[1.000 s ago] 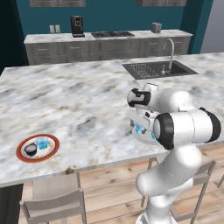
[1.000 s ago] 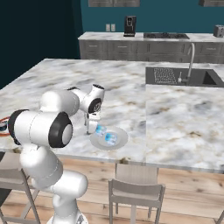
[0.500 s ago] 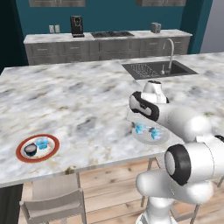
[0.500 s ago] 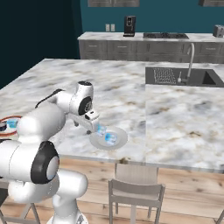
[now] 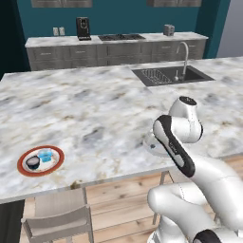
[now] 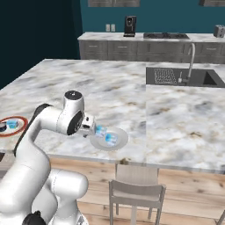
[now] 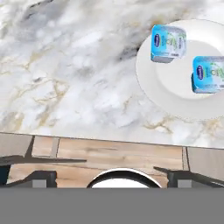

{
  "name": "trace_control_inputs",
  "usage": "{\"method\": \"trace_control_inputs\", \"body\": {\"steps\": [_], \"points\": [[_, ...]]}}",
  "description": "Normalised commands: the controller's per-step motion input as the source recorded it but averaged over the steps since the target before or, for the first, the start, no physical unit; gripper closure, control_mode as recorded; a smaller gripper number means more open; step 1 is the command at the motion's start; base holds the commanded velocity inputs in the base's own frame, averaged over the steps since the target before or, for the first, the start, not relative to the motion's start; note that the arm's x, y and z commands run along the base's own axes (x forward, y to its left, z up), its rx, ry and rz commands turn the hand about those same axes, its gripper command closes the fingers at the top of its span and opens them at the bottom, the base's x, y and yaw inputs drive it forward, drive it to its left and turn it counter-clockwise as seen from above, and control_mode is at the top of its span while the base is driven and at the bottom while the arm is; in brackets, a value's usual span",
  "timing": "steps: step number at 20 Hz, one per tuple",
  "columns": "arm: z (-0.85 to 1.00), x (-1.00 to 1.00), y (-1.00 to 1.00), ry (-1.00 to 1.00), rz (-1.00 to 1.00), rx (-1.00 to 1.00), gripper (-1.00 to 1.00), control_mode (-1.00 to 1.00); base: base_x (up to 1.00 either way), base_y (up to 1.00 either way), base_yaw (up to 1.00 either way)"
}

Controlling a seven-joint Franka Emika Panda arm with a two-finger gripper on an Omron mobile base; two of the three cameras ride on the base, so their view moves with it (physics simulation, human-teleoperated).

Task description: Place two yogurt containers on each plate.

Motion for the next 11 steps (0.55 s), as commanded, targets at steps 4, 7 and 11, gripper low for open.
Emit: {"method": "trace_control_inputs", "body": {"steps": [4, 7, 11], "points": [[0.44, -0.78, 0.0, -0.1, 0.42, -0.28, -1.0, -1.0, 0.0, 0.0, 0.0], [0.32, -0.79, 0.0, -0.33, 0.3, -0.22, -1.0, -1.0, 0.0, 0.0, 0.0], [0.34, -0.69, 0.0, -0.25, 0.08, -0.05, -1.0, -1.0, 0.0, 0.0, 0.0]]}}
